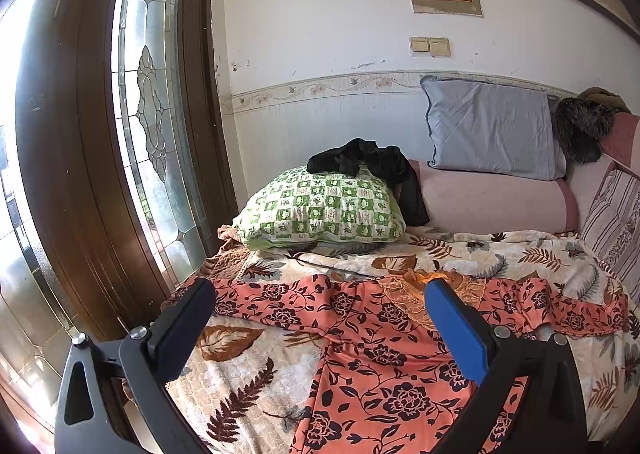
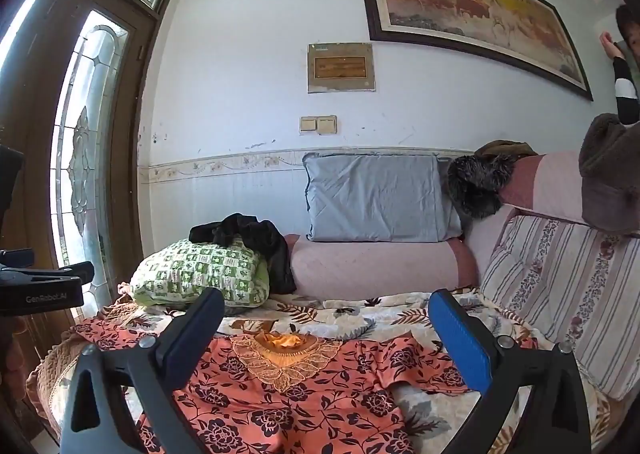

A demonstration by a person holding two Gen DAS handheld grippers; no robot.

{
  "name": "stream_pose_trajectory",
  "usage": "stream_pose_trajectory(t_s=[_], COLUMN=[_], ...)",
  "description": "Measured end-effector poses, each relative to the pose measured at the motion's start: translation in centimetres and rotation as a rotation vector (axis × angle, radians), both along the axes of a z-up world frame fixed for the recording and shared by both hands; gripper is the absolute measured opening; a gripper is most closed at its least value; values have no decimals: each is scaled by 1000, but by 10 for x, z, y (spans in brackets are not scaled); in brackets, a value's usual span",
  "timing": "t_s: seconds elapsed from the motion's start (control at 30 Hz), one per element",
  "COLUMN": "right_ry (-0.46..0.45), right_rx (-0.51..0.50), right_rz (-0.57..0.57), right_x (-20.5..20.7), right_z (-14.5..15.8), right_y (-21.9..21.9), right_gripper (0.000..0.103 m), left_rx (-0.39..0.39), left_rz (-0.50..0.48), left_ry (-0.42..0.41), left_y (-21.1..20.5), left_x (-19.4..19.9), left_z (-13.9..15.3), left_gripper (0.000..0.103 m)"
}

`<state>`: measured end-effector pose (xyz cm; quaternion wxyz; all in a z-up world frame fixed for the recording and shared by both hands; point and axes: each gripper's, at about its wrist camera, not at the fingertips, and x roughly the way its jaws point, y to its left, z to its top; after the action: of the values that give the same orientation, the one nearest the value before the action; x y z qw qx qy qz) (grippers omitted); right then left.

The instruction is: Fold small clothes

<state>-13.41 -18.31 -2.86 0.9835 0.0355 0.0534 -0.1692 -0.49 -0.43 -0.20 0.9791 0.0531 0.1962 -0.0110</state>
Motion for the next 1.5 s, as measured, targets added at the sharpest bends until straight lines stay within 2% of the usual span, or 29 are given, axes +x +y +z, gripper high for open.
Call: stream_pose_trajectory(t_s=[0.3,0.93,1.5], right_ry=[50,63,115], right_rx=[48,88,152], right_rz=[-11,-40,-82], right_x=[18,29,70], right_z=[-14,-26,-57], right_y=[-5,-19,-58], right_gripper=[103,103,103], left_rx=[9,19,41], left_rz=[-9,-16,-48], left_ry=[43,62,124], left_y=[-8,-20,-54], left_x=[14,28,78], left_z=[-18,-31,-68], left_gripper=[103,103,103])
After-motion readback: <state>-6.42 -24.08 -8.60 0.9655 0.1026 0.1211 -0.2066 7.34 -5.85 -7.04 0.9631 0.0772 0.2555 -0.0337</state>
